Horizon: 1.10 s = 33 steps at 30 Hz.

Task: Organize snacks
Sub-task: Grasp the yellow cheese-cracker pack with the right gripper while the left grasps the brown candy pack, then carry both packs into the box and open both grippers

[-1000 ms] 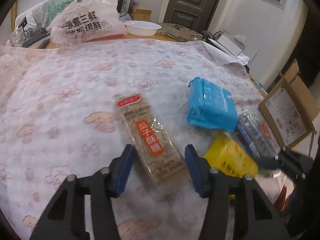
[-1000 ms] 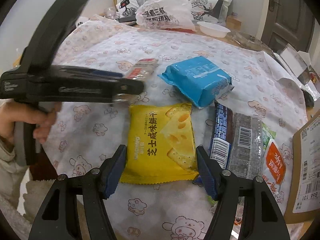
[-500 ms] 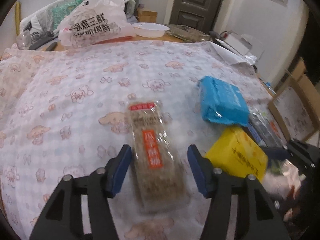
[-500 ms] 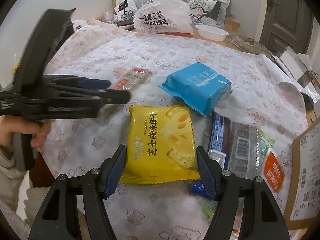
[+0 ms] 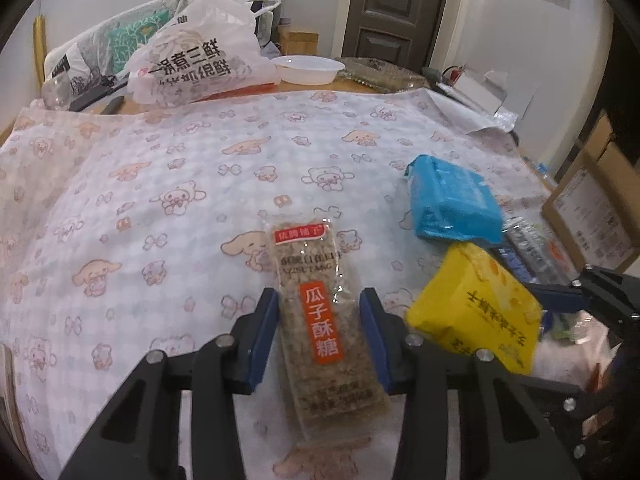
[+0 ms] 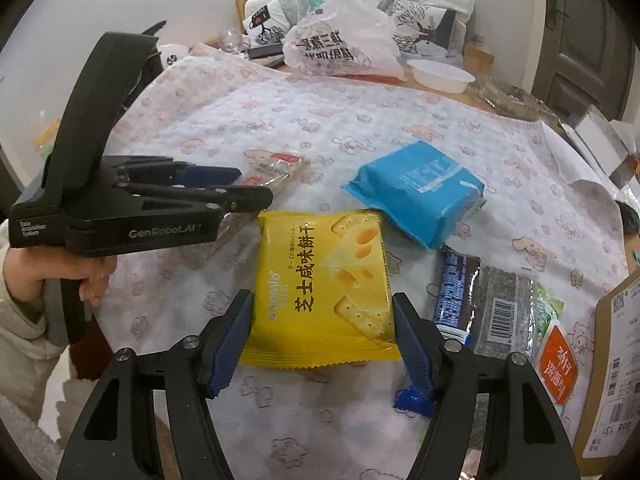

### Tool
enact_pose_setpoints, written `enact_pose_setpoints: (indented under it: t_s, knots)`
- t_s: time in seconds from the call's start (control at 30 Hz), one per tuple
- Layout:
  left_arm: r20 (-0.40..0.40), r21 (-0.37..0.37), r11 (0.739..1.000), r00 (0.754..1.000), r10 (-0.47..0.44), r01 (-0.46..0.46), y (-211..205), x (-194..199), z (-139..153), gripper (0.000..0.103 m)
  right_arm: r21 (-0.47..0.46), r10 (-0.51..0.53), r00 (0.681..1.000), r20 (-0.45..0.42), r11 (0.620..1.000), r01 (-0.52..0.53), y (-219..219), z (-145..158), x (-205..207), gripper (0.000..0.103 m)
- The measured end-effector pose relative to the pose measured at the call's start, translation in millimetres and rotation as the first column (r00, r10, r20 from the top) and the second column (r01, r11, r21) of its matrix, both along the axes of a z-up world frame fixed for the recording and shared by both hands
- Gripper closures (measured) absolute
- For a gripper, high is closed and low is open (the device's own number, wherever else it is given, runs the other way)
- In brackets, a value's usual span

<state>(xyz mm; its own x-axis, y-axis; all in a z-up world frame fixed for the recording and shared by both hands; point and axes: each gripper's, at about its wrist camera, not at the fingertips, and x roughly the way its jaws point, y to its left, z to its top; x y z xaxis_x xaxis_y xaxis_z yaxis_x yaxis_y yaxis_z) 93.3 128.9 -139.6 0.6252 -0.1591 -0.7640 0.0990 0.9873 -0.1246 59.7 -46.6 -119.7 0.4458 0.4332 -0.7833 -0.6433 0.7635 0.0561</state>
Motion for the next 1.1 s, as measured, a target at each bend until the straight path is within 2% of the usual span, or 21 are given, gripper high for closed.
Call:
enact_pose_setpoints:
  t_s: [0.27, 0.43, 0.57, 0.73, 0.87, 1.1]
  knots:
    - [0.075, -0.007, 1.0, 0.997, 0.027, -0.027, 13, -38, 33, 0.064, 0.016, 0.017, 0.997, 0.081, 1.0, -0.019, 11, 30, -25, 0.038]
    - [0.135, -0.017, 1.0, 0.991, 0.02, -0.018, 12, -59, 64, 0.064, 0.047, 0.012, 0.986, 0.168, 0.999, -0.02, 8, 63, -39, 0.038]
    - [0.186, 0.002, 1.0, 0.983, 0.002, -0.002, 0, -68, 95, 0.064, 0.076, -0.01, 0.973, 0.232, 0.997, -0.008, -5, 89, -44, 0.038]
    - [0.245, 0.03, 0.998, 0.967, -0.064, 0.058, -39, -71, 133, 0.064, 0.127, -0.071, 0.953, 0.294, 0.991, 0.035, -42, 117, -46, 0.038]
    - [0.287, 0.04, 0.99, 0.947, -0.144, 0.139, -87, -65, 162, 0.064, 0.181, -0.141, 0.933, 0.332, 0.98, 0.084, -88, 136, -47, 0.038]
    - [0.348, 0.061, 0.949, 0.884, -0.311, 0.31, -201, -47, 199, 0.064, 0.242, -0.3, 0.887, 0.352, 0.944, 0.223, -189, 152, -48, 0.038]
